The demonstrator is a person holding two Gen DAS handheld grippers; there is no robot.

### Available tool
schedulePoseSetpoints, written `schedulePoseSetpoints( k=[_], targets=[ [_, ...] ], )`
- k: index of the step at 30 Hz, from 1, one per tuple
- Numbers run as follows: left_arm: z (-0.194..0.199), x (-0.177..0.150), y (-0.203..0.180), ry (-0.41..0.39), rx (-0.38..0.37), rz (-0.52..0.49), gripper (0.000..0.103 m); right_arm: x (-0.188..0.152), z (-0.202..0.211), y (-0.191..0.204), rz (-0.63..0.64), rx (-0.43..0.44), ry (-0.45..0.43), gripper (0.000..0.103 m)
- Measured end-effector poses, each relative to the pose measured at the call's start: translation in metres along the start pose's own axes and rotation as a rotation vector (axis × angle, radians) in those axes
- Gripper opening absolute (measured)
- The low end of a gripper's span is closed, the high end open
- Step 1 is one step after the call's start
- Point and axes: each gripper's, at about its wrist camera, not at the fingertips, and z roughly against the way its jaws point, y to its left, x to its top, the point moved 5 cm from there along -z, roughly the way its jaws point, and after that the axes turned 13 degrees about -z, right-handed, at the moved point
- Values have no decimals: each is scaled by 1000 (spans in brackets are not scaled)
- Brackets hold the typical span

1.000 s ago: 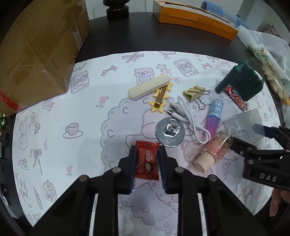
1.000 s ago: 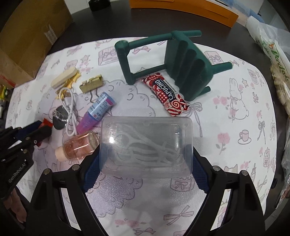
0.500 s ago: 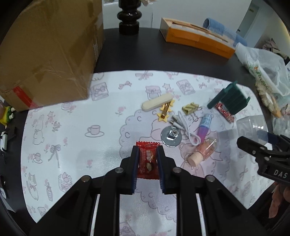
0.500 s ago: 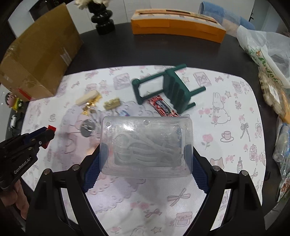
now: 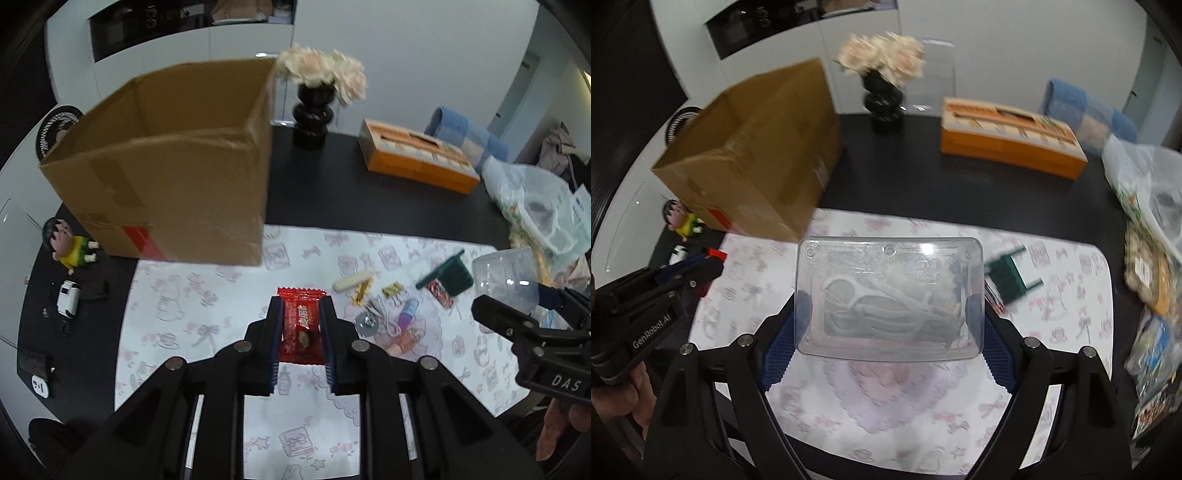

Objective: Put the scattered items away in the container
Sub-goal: 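Carry the plastic box with the right tool into the cardboard box while the left tool drops the candy there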

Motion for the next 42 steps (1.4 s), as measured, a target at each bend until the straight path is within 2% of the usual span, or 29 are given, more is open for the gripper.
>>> schedulePoseSetpoints(
  k=[9, 14, 18, 24, 31, 35, 36, 38, 39, 40, 42],
  targets=[
    [33, 45, 86, -72, 104, 76, 19, 65, 2, 105, 127, 121, -42, 87],
    [30, 72, 134, -89, 160, 95, 19, 103, -16, 152, 186, 148, -40, 87],
    [15, 92, 168, -80, 181, 112, 19, 128, -40, 183, 213, 186, 5, 87],
    [-13, 113, 204, -47, 200, 133, 19, 150, -80, 221, 252, 176, 74, 87],
    [-41, 121, 225, 22, 199, 116, 19, 152, -119, 235, 279, 121, 138, 88],
    [-45, 120, 225, 39, 181, 81, 20, 150, -123, 238, 321, 85, 124, 88],
    [-45, 119, 227, 42, 175, 83, 23, 149, -122, 237, 324, 81, 123, 88],
    [-43, 117, 228, 42, 175, 87, 43, 147, -120, 236, 328, 73, 121, 88],
    [-42, 116, 229, 41, 177, 90, 63, 145, -119, 235, 336, 67, 113, 90],
    [-39, 115, 229, 36, 183, 90, 79, 144, -117, 234, 343, 60, 105, 97],
    [-33, 115, 228, 16, 201, 86, 84, 141, -112, 231, 354, 54, 82, 103]
  ],
)
